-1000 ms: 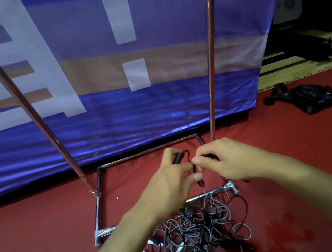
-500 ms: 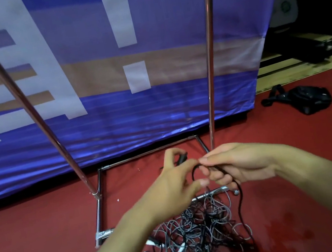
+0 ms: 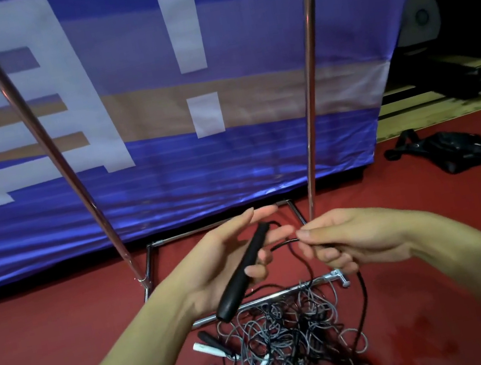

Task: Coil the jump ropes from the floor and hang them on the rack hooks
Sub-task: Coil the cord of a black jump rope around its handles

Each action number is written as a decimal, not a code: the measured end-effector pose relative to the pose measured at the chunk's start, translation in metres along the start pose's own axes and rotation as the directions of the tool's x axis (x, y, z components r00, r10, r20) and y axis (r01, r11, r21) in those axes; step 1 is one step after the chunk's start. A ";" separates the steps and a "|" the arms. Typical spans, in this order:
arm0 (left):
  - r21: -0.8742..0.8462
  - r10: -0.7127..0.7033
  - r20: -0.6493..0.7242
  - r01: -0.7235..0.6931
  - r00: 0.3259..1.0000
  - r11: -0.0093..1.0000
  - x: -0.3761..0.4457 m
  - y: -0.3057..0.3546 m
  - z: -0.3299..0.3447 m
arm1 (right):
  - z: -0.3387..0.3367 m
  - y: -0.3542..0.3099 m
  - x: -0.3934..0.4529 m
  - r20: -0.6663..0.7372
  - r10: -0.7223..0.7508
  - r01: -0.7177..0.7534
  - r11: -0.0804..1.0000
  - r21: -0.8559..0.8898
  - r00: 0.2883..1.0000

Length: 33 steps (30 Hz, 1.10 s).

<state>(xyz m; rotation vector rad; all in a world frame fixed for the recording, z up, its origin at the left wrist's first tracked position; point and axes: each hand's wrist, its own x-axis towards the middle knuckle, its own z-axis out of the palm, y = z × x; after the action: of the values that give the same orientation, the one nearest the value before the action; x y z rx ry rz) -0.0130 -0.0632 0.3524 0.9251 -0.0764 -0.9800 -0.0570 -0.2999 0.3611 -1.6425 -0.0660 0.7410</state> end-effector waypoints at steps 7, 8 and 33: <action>0.166 -0.002 0.047 -0.006 0.999 0.986 0.008 -0.010 0.005 | 0.008 -0.009 -0.004 -0.057 -0.087 0.086 0.996 -0.017 0.995; 0.228 0.000 0.072 -0.017 0.997 0.973 0.007 -0.012 0.005 | 0.006 -0.008 -0.005 -0.072 -0.095 0.094 0.995 -0.016 0.993; 0.478 0.202 -0.086 -0.137 0.976 0.868 0.015 -0.005 0.013 | -0.006 -0.019 -0.014 -0.111 -0.009 -0.007 0.989 -0.146 0.994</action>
<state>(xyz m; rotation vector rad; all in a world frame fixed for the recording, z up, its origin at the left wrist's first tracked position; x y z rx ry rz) -0.0131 -0.0837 0.3517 1.4056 -0.2888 -0.7409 -0.0578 -0.3068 0.3847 -1.8206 -0.0417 0.6550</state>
